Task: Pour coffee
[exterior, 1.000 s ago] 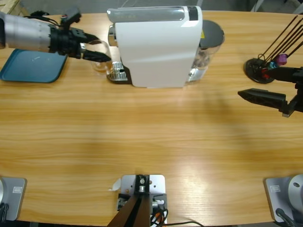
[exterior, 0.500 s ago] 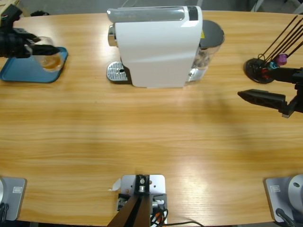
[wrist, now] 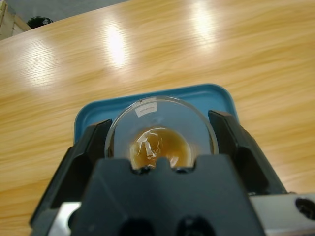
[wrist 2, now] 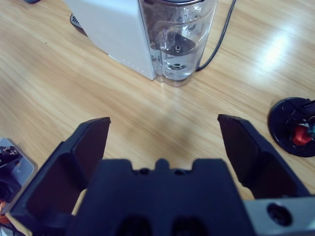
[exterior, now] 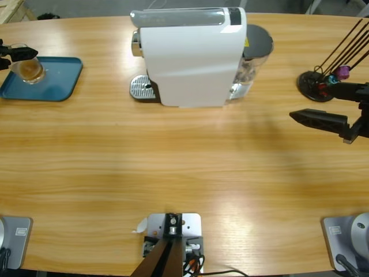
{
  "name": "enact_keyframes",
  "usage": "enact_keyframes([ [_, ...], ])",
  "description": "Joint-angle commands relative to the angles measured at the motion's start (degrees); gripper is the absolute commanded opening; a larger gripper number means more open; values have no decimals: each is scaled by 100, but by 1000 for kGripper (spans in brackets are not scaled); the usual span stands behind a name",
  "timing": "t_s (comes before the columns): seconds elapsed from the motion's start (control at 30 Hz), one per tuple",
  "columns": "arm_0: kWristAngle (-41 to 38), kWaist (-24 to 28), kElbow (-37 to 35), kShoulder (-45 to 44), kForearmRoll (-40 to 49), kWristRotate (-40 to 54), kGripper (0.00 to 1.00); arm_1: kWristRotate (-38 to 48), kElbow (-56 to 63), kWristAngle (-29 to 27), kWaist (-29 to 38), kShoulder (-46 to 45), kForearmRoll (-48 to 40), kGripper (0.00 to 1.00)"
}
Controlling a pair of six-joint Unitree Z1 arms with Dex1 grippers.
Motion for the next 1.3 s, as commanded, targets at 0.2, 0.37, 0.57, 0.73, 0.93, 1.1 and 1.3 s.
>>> enact_keyframes([
  [0.2, 64, 150, 259, 793, -750, -52, 0, 77, 185, 3, 19, 227, -72, 1000],
  [0.37, 59, 150, 299, 964, -896, -43, 0, 78, 176, 5, 19, 261, -65, 1000],
  [0.57, 64, 150, 343, 1157, -1135, -54, 22, 78, 169, 3, 19, 282, -63, 1000],
  [0.73, 48, 150, 547, 1152, -1539, -56, 921, 78, 178, 3, 19, 247, -68, 1000],
  [0.93, 17, 150, 834, 728, -1761, -80, 987, 85, 212, 2, 19, 6, -33, 1000],
  [1.1, 45, 204, 1013, 157, -1711, -61, 987, 87, 224, -12, 19, -84, -19, 1000],
  [1.3, 250, 336, 988, -877, -778, -38, 987, 87, 238, -26, 19, -167, -28, 1000],
])
